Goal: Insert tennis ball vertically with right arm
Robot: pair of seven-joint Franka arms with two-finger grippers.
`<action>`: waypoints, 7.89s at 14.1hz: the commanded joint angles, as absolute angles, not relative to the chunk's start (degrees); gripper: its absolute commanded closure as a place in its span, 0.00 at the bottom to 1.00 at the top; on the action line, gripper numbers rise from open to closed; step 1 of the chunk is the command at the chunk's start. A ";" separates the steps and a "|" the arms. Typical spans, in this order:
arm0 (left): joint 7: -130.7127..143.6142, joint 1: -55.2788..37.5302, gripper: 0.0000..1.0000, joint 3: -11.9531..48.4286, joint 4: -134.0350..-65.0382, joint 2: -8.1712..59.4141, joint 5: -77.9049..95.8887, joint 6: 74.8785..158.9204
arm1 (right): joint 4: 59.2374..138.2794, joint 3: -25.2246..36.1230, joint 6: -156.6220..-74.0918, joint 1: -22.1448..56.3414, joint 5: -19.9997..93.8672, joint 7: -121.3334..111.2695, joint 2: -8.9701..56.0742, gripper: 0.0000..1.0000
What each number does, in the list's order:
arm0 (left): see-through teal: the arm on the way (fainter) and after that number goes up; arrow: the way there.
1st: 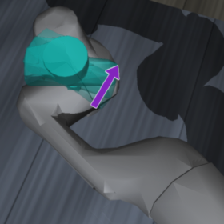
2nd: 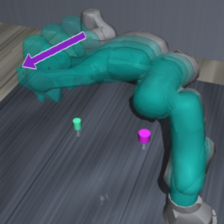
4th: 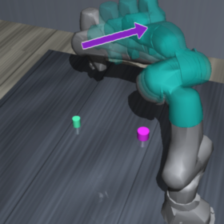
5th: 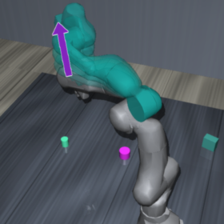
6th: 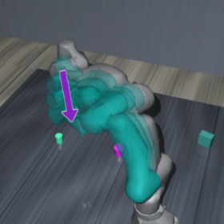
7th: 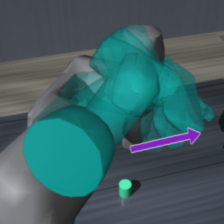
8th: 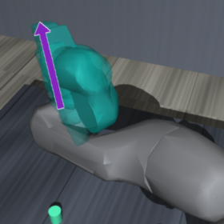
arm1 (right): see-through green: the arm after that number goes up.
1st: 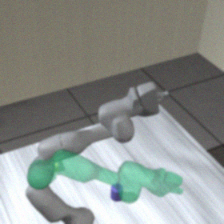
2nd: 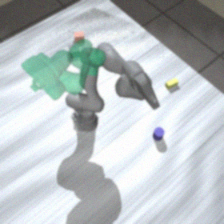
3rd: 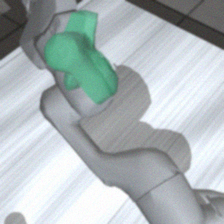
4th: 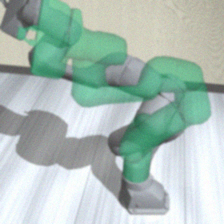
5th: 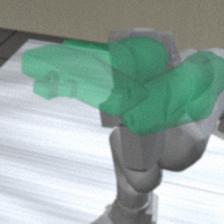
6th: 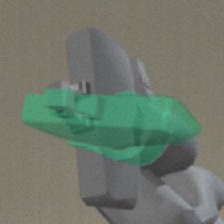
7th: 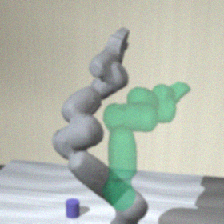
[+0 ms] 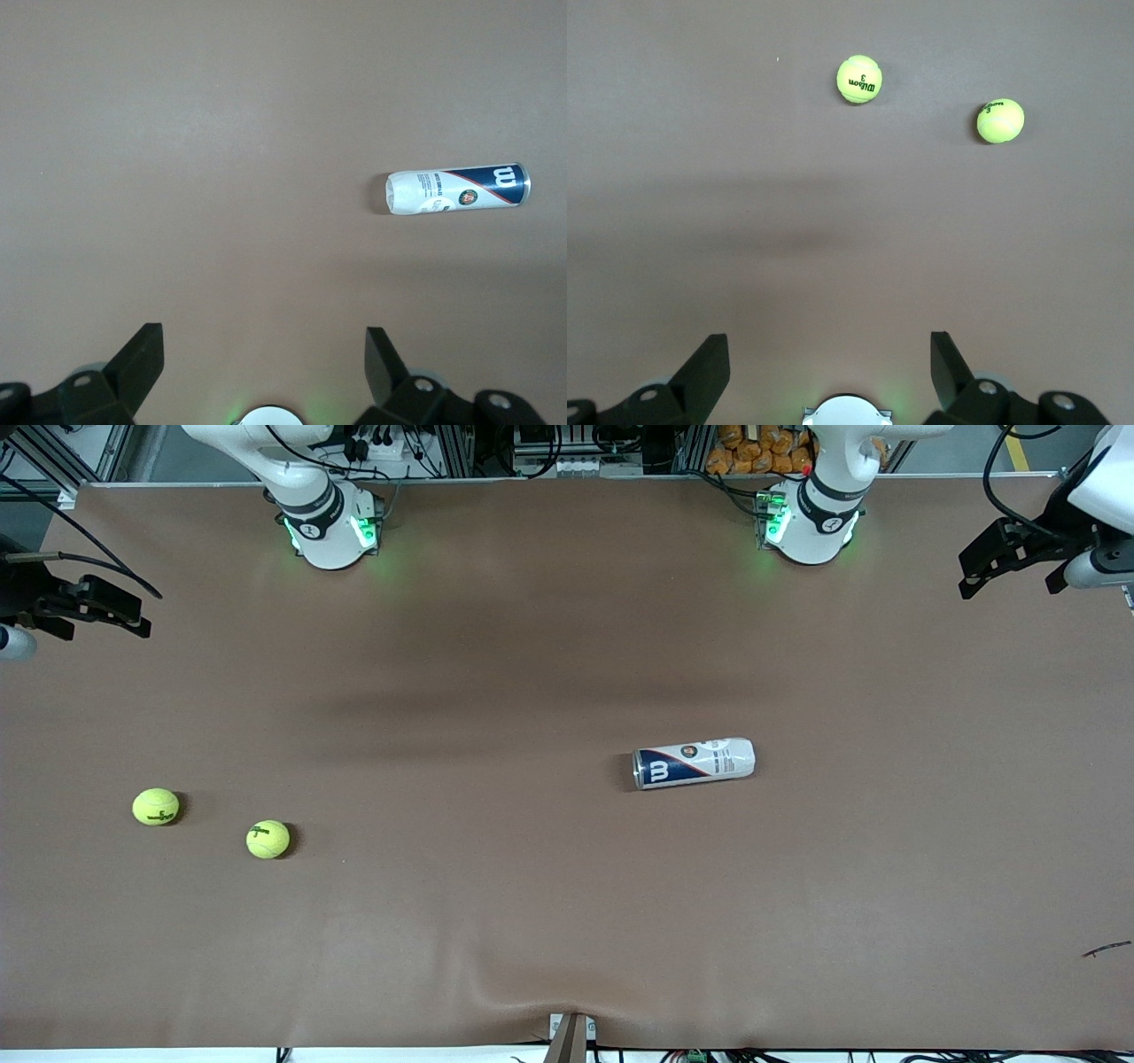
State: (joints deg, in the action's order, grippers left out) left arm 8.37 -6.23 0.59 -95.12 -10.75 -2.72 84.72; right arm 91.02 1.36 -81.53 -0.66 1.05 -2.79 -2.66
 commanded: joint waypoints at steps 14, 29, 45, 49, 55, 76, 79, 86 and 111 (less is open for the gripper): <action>7.21 -5.01 0.00 0.53 -93.51 -9.85 -3.51 84.19 | 90.79 1.05 -81.30 -1.41 2.02 -2.90 -2.99 0.00; 5.71 -15.10 0.00 8.25 -86.07 8.05 -3.69 87.18 | 90.88 1.14 -81.12 -2.02 2.02 -3.16 -2.99 0.00; -29.42 -32.17 0.00 8.61 -84.64 36.55 -21.36 104.41 | 91.05 1.14 -81.12 -2.55 2.02 -3.16 -2.90 0.00; -30.15 -33.04 0.00 8.53 -84.73 38.58 -24.95 103.89 | 91.23 1.14 -81.04 -2.81 2.02 -3.25 -2.99 0.00; -29.18 -34.63 0.00 8.17 -85.08 40.69 -31.89 102.30 | 91.41 1.14 -81.12 -2.72 2.02 -3.16 -3.16 0.00; -24.43 -35.07 0.00 8.00 -84.90 46.23 -37.70 98.26 | 91.41 1.14 -80.60 -4.92 2.02 -4.75 -2.99 0.00; -24.52 -34.81 0.00 8.00 -84.81 46.41 -37.88 98.52 | 91.41 1.14 -80.42 -5.01 2.02 -5.10 -2.99 0.00; -23.38 -34.37 0.00 7.91 -84.81 47.37 -37.62 100.19 | 91.41 1.14 -80.68 -5.01 2.02 -5.19 -2.81 0.00; -21.88 -34.98 0.18 8.70 -79.82 47.99 -36.57 105.56 | 90.97 1.14 -80.68 -5.71 2.55 -6.94 -2.11 0.00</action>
